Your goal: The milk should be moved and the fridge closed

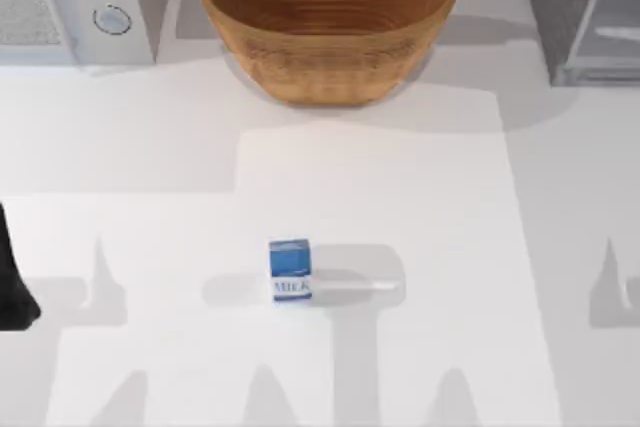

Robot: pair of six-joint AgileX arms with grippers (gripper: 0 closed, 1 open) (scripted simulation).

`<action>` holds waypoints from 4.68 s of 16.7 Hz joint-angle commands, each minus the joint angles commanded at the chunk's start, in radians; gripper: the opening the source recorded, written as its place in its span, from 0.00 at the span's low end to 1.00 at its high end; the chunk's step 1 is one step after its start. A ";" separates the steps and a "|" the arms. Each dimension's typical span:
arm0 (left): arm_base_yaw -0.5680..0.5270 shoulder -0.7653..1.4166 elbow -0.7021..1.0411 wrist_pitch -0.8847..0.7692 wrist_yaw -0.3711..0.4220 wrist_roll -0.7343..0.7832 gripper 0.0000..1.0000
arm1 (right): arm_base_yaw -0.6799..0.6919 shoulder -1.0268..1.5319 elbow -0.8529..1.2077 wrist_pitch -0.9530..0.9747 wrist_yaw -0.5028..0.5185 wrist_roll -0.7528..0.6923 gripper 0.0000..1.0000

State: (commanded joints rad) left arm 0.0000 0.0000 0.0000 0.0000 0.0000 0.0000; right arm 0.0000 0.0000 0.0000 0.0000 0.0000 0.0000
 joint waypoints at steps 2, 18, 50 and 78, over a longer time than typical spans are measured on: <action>0.000 0.000 0.000 0.000 0.000 0.000 1.00 | 0.000 0.001 0.000 0.001 0.002 0.000 1.00; 0.000 0.000 0.000 0.000 0.000 0.000 1.00 | 0.822 0.642 0.020 0.608 0.772 0.015 1.00; 0.000 0.000 0.000 0.000 0.000 0.000 1.00 | 1.264 2.383 0.850 1.495 1.206 0.027 1.00; 0.000 0.000 0.000 0.000 0.000 0.000 1.00 | 1.173 2.454 0.959 1.475 1.112 0.022 0.25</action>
State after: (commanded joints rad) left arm 0.0000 0.0000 0.0000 0.0000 0.0000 0.0000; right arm 1.1733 2.4540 0.9590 1.4755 1.1122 0.0221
